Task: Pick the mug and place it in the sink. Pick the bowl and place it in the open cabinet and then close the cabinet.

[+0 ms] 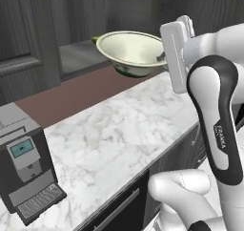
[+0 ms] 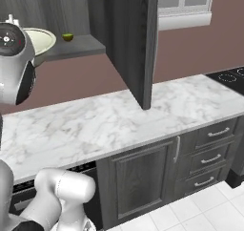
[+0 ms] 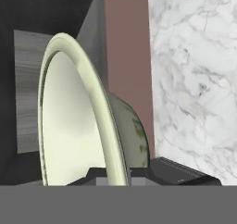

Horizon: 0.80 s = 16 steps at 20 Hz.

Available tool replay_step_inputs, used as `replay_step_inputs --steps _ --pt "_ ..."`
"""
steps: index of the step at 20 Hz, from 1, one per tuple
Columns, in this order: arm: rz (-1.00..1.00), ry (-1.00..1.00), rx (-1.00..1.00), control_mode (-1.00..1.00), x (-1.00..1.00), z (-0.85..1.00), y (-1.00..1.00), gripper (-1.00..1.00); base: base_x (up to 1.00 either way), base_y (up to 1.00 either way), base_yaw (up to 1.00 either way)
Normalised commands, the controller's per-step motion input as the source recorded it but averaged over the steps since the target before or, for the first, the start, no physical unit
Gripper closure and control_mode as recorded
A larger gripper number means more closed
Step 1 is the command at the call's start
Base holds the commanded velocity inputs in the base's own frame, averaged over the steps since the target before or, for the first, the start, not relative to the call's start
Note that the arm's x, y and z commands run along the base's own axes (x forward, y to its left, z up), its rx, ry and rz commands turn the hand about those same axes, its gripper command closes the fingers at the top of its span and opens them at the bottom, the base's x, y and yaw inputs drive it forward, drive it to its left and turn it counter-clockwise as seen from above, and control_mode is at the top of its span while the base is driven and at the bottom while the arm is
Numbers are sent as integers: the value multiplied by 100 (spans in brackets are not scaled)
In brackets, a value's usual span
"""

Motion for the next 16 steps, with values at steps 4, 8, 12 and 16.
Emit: replay_step_inputs --steps 4,8,12,16 --pt "9 0 4 -100 34 0 10 100 0 0 0" --pt "3 0 0 -100 28 0 24 100 0 0 0" --pt "0 0 0 -100 21 0 42 100 0 0 0" --pt "0 0 0 -100 26 0 34 100 0 0 0"
